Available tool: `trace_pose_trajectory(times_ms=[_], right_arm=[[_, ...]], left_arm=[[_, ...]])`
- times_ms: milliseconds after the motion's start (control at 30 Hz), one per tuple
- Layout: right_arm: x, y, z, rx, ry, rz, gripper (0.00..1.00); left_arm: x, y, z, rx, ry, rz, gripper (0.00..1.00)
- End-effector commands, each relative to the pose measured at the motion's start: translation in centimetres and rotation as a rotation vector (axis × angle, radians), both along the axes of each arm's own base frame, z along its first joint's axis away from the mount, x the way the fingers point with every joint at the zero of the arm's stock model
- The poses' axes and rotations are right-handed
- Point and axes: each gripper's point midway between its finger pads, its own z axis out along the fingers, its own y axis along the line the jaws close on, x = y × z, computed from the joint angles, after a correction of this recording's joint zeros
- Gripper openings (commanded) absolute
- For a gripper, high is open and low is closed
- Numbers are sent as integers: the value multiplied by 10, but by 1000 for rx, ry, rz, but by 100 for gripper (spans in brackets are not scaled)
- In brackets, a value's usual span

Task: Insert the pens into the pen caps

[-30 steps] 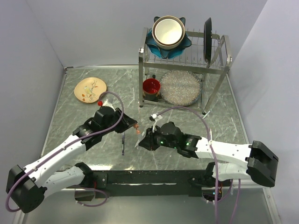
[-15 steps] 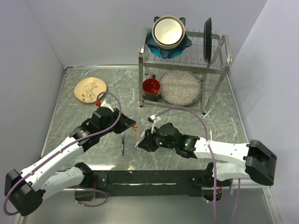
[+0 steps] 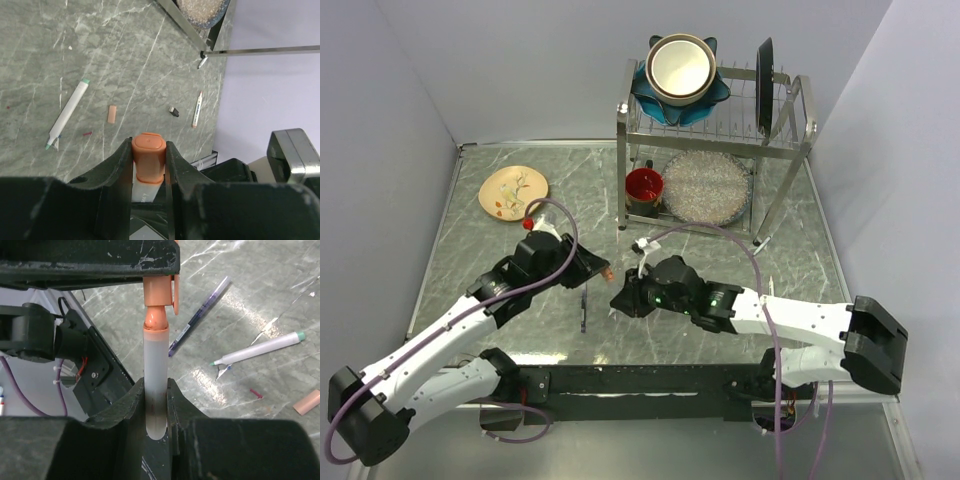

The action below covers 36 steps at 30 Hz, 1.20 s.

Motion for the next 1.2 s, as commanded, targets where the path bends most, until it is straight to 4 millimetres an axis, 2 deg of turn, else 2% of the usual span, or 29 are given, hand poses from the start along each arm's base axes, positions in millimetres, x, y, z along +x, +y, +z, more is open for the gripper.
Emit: trace_pose_trajectory(times_ms=[0, 167, 333, 467, 500, 567, 600, 633, 700, 767, 800, 900, 1033, 1067, 1133, 1167], right_arm=[[15, 17, 32, 47, -67, -26, 0], [19, 22, 38, 40, -85, -21, 0], [33, 13, 55, 36, -152, -82, 0], [37, 11, 70, 67, -225, -89, 0], [38, 12, 71, 70, -233, -85, 0], [38, 15, 67, 43, -246, -65, 0], [39, 14, 66, 32, -247, -62, 0], [38, 14, 66, 24, -258, -48, 0], [29, 12, 68, 42, -260, -6, 0], [22, 8, 75, 71, -275, 23, 0], [11, 10, 72, 97, -268, 75, 0], [-4, 5, 76, 154, -267, 126, 0], [-30, 2, 90, 252, -245, 223, 0], [-36, -1, 94, 279, -247, 243, 0], [-51, -2, 108, 352, -242, 305, 0], [-57, -5, 115, 382, -249, 323, 0]], left_arm=[[-8, -2, 7, -13, -26, -30, 1], [-15, -4, -2, 13, -10, -58, 1], [-22, -2, -21, 100, 30, -93, 1], [-29, -14, -16, 49, 21, -161, 1], [-33, -19, -12, 19, 21, -198, 4], [-35, -23, 0, -15, -3, -217, 16], [-36, -23, 4, -25, -13, -216, 25], [-37, -21, 14, -42, -49, -216, 41], [-37, -18, 27, -59, -96, -209, 52], [-40, -14, 50, -85, -175, -213, 63], [-40, -12, 57, -91, -195, -213, 69], [-40, -4, 84, -83, -302, -210, 78], [-62, -5, 126, -145, -525, -334, 79], [-66, -6, 127, -154, -553, -351, 79], [-74, -2, 146, -192, -642, -363, 78], [-77, -1, 148, -202, -665, -375, 78]])
